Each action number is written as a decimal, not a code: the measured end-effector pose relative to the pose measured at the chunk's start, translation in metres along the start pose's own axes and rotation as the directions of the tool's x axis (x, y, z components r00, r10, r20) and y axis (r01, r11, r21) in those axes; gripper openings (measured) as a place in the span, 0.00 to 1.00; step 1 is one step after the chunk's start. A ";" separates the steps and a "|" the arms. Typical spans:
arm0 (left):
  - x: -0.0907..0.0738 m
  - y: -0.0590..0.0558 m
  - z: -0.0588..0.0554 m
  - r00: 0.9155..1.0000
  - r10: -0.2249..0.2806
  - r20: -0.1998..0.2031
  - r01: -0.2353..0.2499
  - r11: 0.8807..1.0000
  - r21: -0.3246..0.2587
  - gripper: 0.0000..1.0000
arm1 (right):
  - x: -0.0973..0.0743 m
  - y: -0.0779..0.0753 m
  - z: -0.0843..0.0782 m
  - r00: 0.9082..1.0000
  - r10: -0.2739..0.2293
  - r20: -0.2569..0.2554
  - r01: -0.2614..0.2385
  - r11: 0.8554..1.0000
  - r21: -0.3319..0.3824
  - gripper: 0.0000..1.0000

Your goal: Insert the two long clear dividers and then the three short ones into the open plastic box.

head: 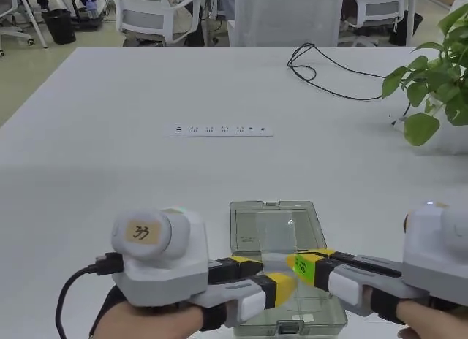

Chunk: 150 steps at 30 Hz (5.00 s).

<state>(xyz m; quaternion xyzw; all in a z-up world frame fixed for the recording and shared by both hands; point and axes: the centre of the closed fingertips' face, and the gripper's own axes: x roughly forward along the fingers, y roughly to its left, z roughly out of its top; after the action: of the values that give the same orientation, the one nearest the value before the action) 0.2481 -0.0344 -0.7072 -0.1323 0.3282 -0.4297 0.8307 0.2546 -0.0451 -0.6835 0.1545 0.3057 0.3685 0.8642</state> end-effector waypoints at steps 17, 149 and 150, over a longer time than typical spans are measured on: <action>-0.002 0.000 -0.004 1.000 -0.027 0.005 0.027 0.999 0.042 0.39 | -0.001 -0.006 0.002 1.000 -0.019 -0.015 0.020 0.997 0.077 0.07; -0.023 0.059 -0.049 0.985 -0.112 -0.131 0.153 0.917 0.369 0.97 | 0.019 -0.105 -0.062 0.815 -0.301 -0.496 0.435 0.882 0.180 0.07; -0.023 0.059 -0.049 0.985 -0.113 -0.132 0.154 0.917 0.368 0.97 | 0.019 -0.106 -0.061 0.815 -0.303 -0.494 0.436 0.882 0.179 0.07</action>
<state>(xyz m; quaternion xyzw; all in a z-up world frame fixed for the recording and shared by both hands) 0.2426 0.0225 -0.7636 0.0308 0.2741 -0.5469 0.7905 0.2828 -0.1006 -0.7900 0.1237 0.5716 0.1699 0.7931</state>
